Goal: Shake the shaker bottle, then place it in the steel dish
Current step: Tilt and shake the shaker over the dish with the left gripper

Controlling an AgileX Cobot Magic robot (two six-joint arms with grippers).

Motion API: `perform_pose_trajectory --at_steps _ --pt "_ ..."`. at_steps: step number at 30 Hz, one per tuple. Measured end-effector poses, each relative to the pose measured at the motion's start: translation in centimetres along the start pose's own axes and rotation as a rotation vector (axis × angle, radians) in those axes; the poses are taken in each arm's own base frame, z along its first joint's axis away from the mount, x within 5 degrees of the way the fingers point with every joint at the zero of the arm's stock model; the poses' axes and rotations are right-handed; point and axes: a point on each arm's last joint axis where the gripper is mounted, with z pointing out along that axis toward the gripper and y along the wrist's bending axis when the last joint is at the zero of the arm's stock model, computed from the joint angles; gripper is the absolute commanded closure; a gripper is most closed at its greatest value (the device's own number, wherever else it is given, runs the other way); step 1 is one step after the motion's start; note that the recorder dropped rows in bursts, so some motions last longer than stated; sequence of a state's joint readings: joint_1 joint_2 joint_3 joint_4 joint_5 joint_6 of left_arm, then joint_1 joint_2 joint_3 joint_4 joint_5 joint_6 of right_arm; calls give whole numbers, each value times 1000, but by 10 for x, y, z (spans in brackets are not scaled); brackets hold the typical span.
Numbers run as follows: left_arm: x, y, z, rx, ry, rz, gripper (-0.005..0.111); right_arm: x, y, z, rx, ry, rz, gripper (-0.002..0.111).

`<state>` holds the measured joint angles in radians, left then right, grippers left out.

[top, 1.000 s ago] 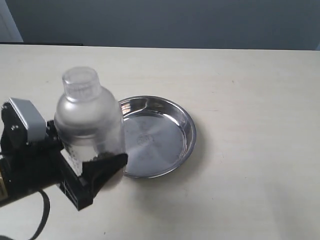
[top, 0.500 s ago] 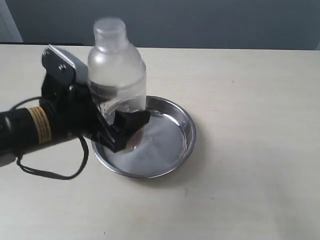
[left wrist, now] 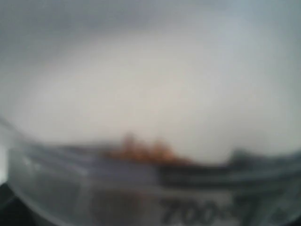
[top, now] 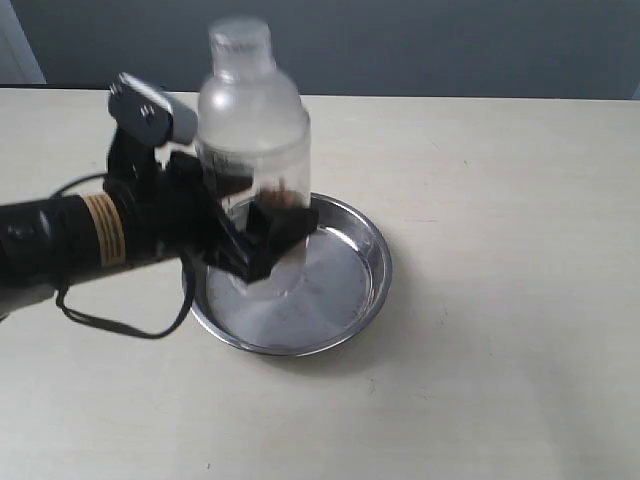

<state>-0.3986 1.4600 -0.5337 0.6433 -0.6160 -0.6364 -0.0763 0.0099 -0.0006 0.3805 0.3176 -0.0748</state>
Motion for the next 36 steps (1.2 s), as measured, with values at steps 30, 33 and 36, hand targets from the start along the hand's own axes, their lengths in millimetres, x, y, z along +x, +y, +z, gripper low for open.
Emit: perform_pose_trajectory --at_steps 30,33,36 --pt "-70 -31 -11 85 -209 138 106 0 0 0 0 0 0 109" --pt "18 -7 24 12 108 25 106 0 0 0 0 0 0 109" --pt "-38 -20 8 48 -93 107 106 0 0 0 0 0 0 109"
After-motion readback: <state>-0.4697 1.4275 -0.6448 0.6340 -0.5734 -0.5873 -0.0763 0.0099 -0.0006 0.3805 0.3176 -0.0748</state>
